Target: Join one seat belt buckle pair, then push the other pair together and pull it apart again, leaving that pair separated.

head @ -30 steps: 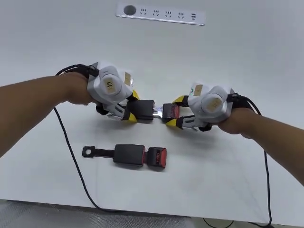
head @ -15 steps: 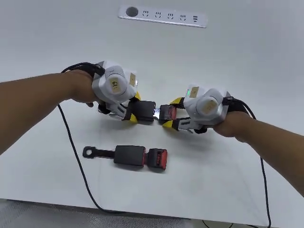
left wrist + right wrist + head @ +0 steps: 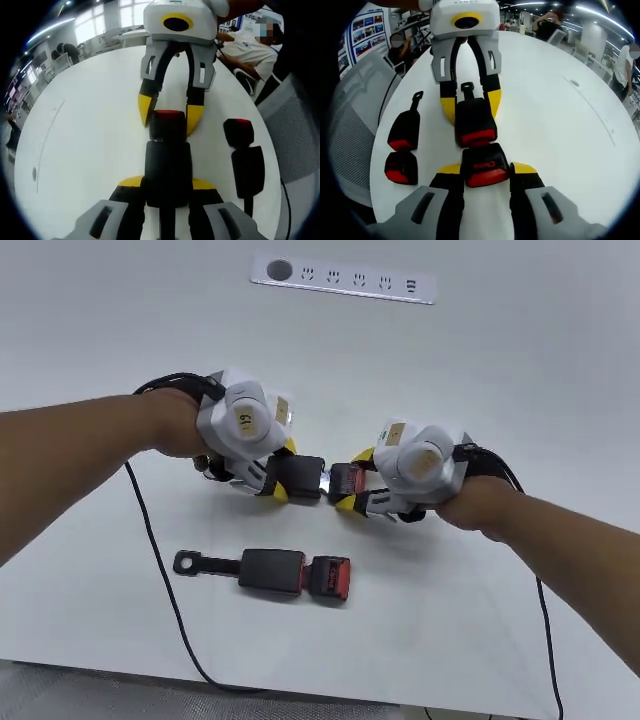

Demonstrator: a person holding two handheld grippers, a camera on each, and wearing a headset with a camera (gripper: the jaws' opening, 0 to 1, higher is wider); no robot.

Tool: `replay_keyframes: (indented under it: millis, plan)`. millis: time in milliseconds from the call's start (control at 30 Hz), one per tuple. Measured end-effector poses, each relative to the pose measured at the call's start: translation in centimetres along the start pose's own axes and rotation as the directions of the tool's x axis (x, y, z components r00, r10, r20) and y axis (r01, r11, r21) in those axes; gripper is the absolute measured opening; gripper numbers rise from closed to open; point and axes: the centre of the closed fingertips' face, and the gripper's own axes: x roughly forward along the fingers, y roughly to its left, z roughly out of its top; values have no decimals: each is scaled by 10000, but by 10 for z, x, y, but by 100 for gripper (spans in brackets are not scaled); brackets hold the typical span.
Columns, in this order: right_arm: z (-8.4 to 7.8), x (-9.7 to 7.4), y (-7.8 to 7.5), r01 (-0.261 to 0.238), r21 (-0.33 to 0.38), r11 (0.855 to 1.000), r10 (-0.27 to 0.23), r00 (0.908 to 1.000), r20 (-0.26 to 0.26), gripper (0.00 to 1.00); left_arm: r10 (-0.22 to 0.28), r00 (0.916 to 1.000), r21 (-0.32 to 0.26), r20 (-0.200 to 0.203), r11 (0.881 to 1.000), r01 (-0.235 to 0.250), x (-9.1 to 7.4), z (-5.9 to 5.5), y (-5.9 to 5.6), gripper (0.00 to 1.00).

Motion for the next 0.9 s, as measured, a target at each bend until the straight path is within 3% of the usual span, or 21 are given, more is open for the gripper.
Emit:
replay_keyframes:
  millis: [900]
  plan:
    - [-1, 1, -1, -7, -38, 10000, 6, 9999, -157, 34, 66, 10000, -137, -21, 9999, -67, 1, -2, 1, 34]
